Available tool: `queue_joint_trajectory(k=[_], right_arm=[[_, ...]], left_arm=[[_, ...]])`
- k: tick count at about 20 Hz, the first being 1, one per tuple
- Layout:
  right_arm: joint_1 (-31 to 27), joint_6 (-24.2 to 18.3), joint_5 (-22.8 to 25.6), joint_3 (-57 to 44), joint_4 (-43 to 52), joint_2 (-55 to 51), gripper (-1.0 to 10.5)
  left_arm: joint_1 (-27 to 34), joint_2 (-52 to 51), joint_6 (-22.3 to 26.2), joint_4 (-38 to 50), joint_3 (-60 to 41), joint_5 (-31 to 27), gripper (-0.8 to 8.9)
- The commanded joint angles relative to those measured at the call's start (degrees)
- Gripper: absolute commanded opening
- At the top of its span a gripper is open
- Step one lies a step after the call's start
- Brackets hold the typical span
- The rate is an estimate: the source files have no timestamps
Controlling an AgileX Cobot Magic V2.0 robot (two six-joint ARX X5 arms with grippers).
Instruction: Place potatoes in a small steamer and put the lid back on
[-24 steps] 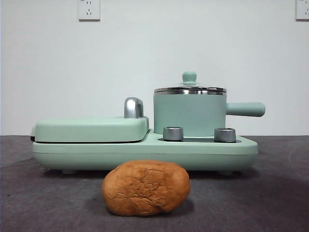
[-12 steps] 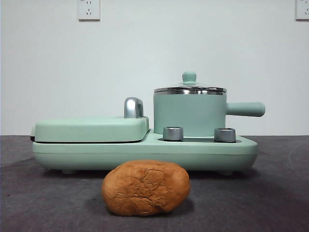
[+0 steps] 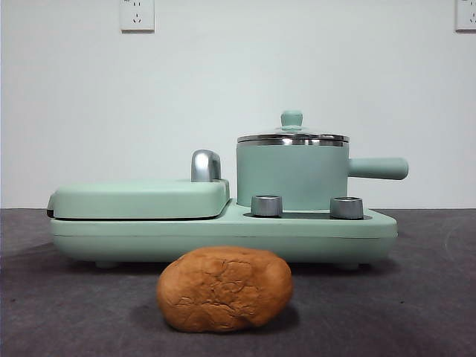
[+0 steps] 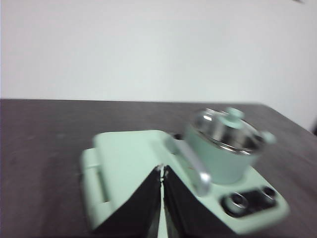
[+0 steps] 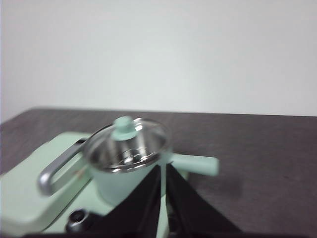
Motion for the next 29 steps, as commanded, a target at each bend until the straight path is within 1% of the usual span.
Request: queue_joint_trajectory(k=[1,3,5,7,9,10,12,14,16,19,21,24,27,29], right_arm=[[0.2,-6.78,-4.55,3.85,-2.56,3.06,0.2],[0.2,-9.27,-6.49,5.62,-4.26,4.55,0.2],[0.2,-12.83,-8.22,7.56,-6.34,6.14,0.2],[0.22,-17.0,-8.41,9.07,-8.26,7.34,0.2],[0.2,-21.0,-8.35,10.12,-9.81,8.09,0.2],[0.2,-22.67,-8.35,10.38,-10.29,8.26,0.2],[0.22,-24.55,-8.35,10.43,-10.64,8.26,0.5],[0.2,-24.68,-8.31,10.43,-10.86,8.24,1.9],[0.2,-24.44,-8.11,10.43,-11.32,8.24,3.3],[0.2,-24.41,-8.09,10.43,-11.96,8.24,3.4],[0.2,-24.41,-8.11,10.43,-11.98,8.22,3.4],[0.2,-24.39,-8.11,10.43,-11.98,8.17,3.4],[0.2,-24.37,-8.11,10.43,-11.98,8.17,3.4],[0.2,-24.33,-8.11,10.43,-11.98,8.17,3.4]], left_arm=[[-0.02,4.33,9.22,-3.72,5.97,5.22,0.07],[-0.07,6.88,13.2,-6.8,8.85,7.91,0.06],[-0.26,9.7,18.86,-11.23,11.96,10.16,0.06],[-0.85,12.26,24.61,-15.91,14.62,10.43,0.06],[-1.55,14.16,29.11,-18.84,16.28,10.43,0.06],[-1.9,14.88,30.58,-19.32,16.74,10.43,0.06],[-2.45,15.47,31.26,-18.82,16.94,10.43,0.1],[-2.95,15.65,31.26,-17.88,16.96,10.4,0.66],[-3.37,15.63,31.21,-17.11,16.96,10.43,1.46],[-3.76,15.58,30.47,-16.35,16.96,10.4,1.91],[-3.91,15.61,29.14,-15.91,16.96,10.43,1.91],[-4.39,15.63,28.81,-15.56,16.96,10.4,2.05],[-4.96,16.02,27.95,-14.36,16.96,10.34,3.02],[-5.31,16.5,26.53,-12.66,16.96,10.27,3.11]])
